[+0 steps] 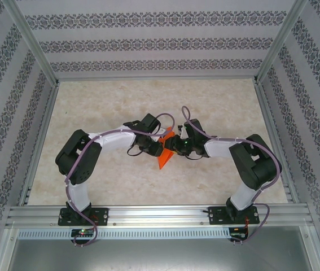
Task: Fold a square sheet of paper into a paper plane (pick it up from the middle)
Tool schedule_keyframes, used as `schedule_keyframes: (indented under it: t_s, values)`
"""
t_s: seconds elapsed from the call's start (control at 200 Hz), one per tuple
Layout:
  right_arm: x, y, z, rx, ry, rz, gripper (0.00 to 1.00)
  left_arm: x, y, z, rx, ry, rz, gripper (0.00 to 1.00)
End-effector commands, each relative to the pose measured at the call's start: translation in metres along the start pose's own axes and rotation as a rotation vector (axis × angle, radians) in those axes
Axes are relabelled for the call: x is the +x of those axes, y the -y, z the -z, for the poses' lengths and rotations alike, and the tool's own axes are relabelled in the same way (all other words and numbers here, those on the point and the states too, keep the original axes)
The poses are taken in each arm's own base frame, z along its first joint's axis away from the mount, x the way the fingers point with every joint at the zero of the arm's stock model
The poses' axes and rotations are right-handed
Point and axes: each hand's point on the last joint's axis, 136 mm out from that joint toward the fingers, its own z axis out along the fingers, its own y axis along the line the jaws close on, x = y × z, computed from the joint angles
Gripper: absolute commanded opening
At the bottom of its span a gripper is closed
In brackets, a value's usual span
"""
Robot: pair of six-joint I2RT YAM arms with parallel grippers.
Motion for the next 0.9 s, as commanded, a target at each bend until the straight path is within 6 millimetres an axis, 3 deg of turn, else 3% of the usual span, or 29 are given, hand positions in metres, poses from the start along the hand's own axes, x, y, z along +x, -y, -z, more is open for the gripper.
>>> schedule_keyframes:
  t_s: [0.0,0.14,0.39,0.57,0.809,0.899]
  values:
    - [0.006,-0.011,-0.007,-0.045,-0.058,0.105,0.37,-0.014,0.005,0.018,0.003,0.085,0.016,0.16]
    - [0.015,-0.003,-0.008,-0.022,-0.094,0.158,0.35,-0.01,0.003,0.027,-0.008,0.127,0.051,0.17]
    - [0.018,-0.008,-0.01,-0.057,-0.131,0.242,0.37,-0.003,0.005,0.042,0.002,0.177,0.084,0.19]
    - [0.015,-0.005,-0.015,-0.03,-0.126,0.218,0.18,0.002,0.004,0.045,-0.003,0.181,0.083,0.19]
    - [0.015,-0.006,-0.011,0.013,-0.028,0.103,0.05,0.011,0.006,0.046,0.01,0.202,0.097,0.27]
    - [0.017,-0.012,-0.01,0.013,0.034,0.046,0.04,0.014,0.005,0.047,0.009,0.207,0.101,0.3]
